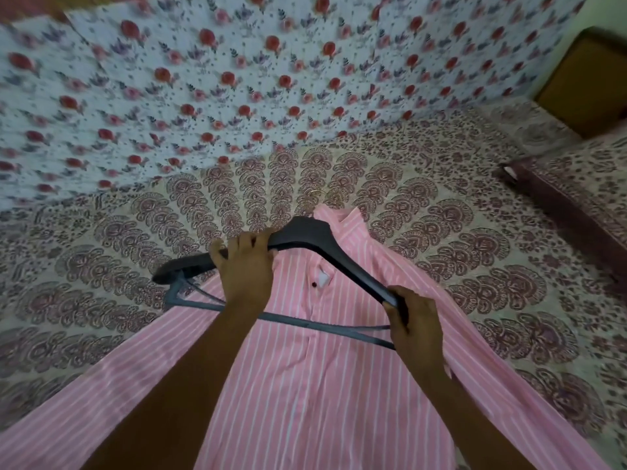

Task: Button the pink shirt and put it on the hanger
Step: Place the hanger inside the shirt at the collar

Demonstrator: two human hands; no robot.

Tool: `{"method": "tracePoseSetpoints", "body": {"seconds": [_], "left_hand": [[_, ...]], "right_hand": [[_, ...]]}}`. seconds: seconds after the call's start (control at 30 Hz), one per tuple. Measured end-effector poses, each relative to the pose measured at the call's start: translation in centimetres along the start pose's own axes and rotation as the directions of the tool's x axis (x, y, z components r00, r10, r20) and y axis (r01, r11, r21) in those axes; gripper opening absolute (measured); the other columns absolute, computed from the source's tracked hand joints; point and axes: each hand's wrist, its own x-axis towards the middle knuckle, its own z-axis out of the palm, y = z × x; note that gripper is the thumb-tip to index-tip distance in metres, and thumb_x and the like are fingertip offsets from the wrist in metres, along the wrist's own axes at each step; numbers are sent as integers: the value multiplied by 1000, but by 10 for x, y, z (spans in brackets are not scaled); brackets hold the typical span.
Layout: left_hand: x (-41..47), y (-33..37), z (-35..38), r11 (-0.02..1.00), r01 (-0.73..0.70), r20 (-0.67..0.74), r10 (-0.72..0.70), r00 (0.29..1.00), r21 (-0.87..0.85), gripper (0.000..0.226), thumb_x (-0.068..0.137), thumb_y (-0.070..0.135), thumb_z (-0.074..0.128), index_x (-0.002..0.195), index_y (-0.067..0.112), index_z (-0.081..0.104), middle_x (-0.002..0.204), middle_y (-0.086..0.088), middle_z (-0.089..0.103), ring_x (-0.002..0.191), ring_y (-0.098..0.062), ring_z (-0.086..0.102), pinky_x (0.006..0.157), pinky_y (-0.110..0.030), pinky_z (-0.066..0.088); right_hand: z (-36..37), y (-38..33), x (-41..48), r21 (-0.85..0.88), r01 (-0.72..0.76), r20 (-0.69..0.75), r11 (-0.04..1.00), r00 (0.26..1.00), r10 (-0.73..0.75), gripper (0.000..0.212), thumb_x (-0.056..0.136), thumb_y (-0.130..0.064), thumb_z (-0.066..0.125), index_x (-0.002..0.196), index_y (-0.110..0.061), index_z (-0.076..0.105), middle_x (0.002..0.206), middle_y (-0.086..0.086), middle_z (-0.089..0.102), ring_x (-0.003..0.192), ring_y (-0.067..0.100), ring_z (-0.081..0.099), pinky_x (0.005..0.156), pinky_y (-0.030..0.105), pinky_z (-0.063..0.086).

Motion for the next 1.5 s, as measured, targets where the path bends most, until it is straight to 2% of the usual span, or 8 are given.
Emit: {"method": "tracePoseSetpoints", "body": {"seconds": [0.13,0.27,0.37,0.63,0.77,1.23,1.33,1.5], "left_hand": [[12,-21,7,995,95,30,-95,995,1,34,91,12,50,123,19,53,111,-18,59,109,-38,48,100,-53,23],[18,-52,17,984,169,-17,-169,986,56,36,88,3,48,121,17,55,105,-21,60,103,-40,49,93,-52,28],[22,-71,22,976,213,-47,-211,976,41,34,89,5,48,120,18,55,102,-21,62,101,-39,52,91,-52,29],[24,-116,31,922,386,-9,-386,922,13,33,94,11,42,125,19,49,112,-23,55,112,-39,44,97,-52,23],[17,-112,41,922,387,20,-387,922,-18,32,94,12,41,124,20,49,113,-22,56,112,-38,43,96,-50,24],[19,-87,46,911,409,85,-404,911,-56,30,94,11,41,123,12,50,111,-31,53,113,-47,42,101,-60,20],[20,-63,52,935,348,86,-342,936,-63,32,94,10,42,124,13,51,112,-32,52,113,-47,42,101,-60,18],[25,-48,55,942,330,79,-326,942,-57,32,93,8,42,124,13,51,110,-33,52,111,-49,43,99,-61,21]], "right_hand": [[24,-5,15,225,-70,22,972,998,66,48,84,-42,49,119,-8,54,110,8,58,105,31,55,87,46,48],[51,-10,30,278,-263,-25,924,959,281,41,92,-21,42,125,2,48,125,20,48,116,33,47,96,28,36],[71,-5,35,192,-331,-12,924,940,340,37,86,9,40,121,4,49,122,26,48,109,37,50,85,25,33],[124,-17,48,-253,-263,150,931,940,307,60,75,-39,70,118,-5,45,111,18,50,102,34,52,77,42,48],[128,-21,58,-399,-264,101,878,939,328,42,78,-21,65,111,-4,46,102,21,56,92,39,58,64,38,44],[61,3,79,468,-488,-161,737,773,614,15,93,-10,41,98,-4,53,94,15,53,89,22,47,71,23,29],[45,0,79,184,-432,17,883,899,437,67,74,-47,61,123,-7,38,104,13,57,91,24,53,73,27,36],[27,18,80,-320,-110,-54,941,994,98,57,76,4,51,130,-7,37,111,24,56,90,41,58,64,36,40]]}}
